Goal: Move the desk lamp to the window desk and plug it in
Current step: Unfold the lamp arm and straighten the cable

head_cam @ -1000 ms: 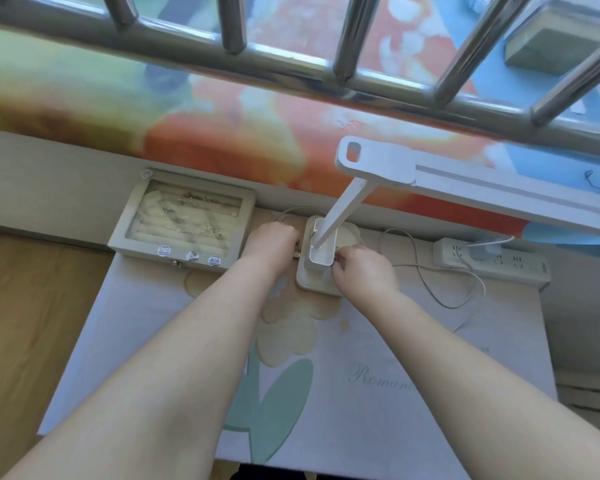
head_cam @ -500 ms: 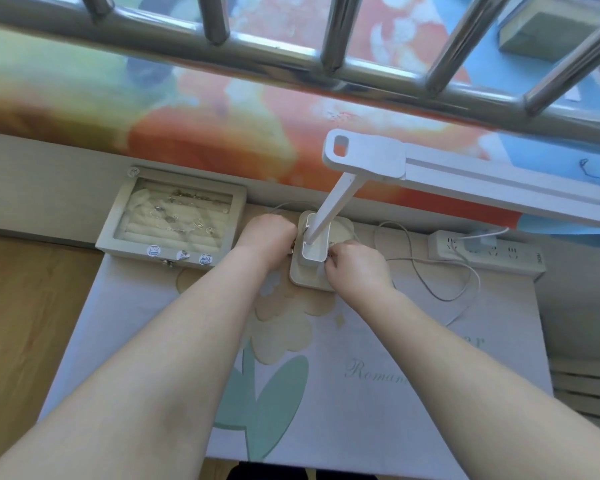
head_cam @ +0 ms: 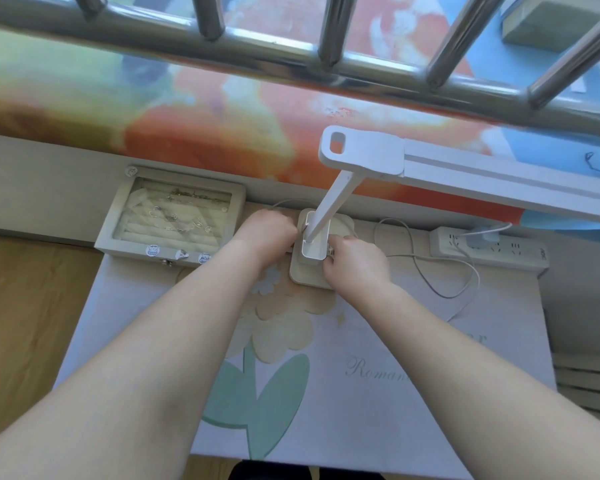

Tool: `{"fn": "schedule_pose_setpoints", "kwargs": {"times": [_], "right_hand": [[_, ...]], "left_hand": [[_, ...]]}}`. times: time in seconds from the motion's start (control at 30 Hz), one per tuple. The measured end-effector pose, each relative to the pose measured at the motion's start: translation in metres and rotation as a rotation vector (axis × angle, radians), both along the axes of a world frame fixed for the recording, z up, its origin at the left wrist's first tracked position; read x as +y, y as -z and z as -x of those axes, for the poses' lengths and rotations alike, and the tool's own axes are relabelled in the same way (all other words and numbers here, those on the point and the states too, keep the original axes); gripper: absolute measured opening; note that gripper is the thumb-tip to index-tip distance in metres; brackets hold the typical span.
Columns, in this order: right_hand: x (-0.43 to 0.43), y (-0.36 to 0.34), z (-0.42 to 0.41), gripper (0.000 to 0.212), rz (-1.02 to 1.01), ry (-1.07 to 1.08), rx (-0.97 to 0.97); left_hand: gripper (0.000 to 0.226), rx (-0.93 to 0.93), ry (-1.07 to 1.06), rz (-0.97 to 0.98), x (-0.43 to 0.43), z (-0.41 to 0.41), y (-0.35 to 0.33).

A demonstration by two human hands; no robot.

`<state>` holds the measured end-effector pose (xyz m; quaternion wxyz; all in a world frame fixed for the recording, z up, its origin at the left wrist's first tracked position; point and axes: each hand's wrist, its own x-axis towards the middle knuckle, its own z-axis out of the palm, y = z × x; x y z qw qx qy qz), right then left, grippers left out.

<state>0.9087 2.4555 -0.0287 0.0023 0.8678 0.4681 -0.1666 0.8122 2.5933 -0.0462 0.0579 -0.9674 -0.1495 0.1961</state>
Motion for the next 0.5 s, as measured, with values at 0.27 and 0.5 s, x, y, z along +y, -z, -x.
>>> {"fn": "schedule_pose_setpoints", "kwargs": {"times": [0.27,0.5], "right_hand": [[0.0000,0.0002,0.0012,0.021,-0.002,-0.013,-0.018],[0.0003,-0.0005,0.0019,0.023,0.001,-0.018,-0.032]], "left_hand": [[0.024,-0.022,0.037,-0.024,-0.0011,0.0012,0.0018],[0.025,-0.038,0.058,-0.029,-0.0018,0.0033,0.0028]]}}
